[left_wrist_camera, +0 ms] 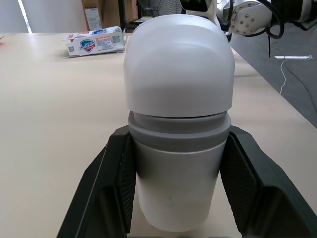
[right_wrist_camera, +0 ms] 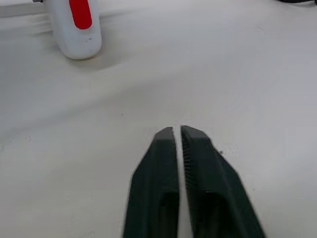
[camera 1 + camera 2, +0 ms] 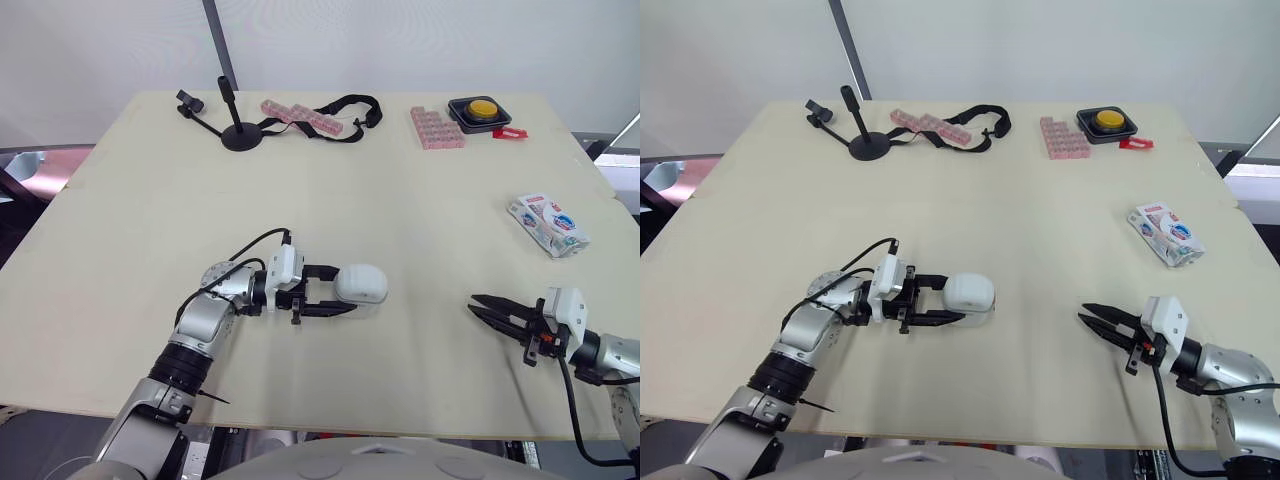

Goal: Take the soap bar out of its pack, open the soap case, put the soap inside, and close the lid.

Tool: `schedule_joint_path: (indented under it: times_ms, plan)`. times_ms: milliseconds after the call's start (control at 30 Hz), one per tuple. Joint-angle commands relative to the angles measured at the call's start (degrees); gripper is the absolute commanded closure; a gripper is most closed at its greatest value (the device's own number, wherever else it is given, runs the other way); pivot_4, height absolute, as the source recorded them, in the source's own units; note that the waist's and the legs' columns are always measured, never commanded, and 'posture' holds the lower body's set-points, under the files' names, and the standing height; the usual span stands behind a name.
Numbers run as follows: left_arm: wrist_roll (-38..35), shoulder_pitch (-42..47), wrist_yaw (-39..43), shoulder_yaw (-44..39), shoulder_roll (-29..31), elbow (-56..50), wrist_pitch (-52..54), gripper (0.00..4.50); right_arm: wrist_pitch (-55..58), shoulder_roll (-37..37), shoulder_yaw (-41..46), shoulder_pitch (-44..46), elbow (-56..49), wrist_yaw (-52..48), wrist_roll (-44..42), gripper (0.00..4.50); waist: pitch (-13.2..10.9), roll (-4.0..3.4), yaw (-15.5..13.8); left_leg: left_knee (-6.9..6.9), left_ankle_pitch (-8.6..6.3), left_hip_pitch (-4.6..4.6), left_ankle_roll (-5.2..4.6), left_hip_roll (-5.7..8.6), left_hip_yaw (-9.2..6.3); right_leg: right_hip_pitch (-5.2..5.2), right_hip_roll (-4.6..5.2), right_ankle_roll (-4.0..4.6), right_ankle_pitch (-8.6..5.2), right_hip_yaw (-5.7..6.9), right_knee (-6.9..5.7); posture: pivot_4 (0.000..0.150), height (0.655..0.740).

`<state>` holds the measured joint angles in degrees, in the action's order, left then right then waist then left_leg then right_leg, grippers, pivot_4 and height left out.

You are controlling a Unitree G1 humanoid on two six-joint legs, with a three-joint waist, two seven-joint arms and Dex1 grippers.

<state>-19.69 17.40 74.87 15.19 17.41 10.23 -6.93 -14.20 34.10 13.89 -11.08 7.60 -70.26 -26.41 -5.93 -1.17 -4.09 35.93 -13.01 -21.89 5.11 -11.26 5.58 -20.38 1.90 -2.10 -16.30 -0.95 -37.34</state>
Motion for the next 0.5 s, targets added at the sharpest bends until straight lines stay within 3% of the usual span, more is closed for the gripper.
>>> schedule_joint_path:
  times_ms: [33,500]
  plan:
    - [0.1,0.1,0.1,-0.2,0.6,-0.8,-0.2,2.61,1.1,0.4,-0.2,2.2,-4.3,-0.5,-2.6,4.46,0.0,0.00,0.0,0.00,0.00,0.00,0.00,0.00,0.00,0.00,0.00,0.00,0.00,0.00,0.00,0.150,0.7400]
    - [0.2,0.8,0.1,-0.3,0.3,-0.2,-0.4,2.61,25.9,0.8,-12.2,20.1,-32.7,9.1,-11.5,4.46,0.0,0.00,-0.3,-0.02,0.14,0.29,0.19,0.00,-0.05,0.00,-0.06,-0.01,0.01,0.01,0.03,0.150,0.7400]
